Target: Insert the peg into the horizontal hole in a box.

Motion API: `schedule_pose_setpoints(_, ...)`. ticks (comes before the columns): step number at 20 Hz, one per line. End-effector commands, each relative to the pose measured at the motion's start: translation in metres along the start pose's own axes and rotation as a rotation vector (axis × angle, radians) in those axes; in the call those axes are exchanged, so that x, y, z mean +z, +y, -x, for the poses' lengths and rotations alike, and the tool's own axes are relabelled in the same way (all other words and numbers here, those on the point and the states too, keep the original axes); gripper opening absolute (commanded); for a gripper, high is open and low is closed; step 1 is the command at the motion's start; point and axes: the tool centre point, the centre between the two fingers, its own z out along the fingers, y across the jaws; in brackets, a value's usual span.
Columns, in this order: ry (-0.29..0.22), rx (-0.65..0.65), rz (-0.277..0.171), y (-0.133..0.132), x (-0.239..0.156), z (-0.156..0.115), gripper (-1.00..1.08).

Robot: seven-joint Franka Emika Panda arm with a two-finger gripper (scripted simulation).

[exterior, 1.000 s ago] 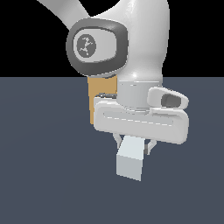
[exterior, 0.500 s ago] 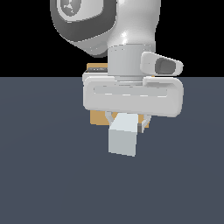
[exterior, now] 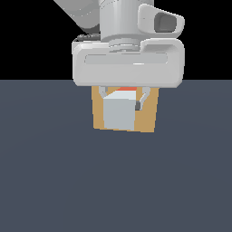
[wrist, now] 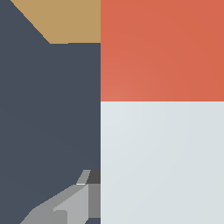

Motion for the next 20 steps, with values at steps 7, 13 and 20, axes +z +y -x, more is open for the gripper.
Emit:
schedule_pose_setpoints(7,0.001,-0.016,0.005,-0.0025,-0.0157,0.0008,-1.0)
schedule_pose_setpoints(13,0.002,-0.019,0.008,0.0002,-0.0195,0.0007,-1.0)
schedule_pose_setpoints(20,0.001,-0.019,0.003,-0.0012,-0.0168,-0.0007,-1.0)
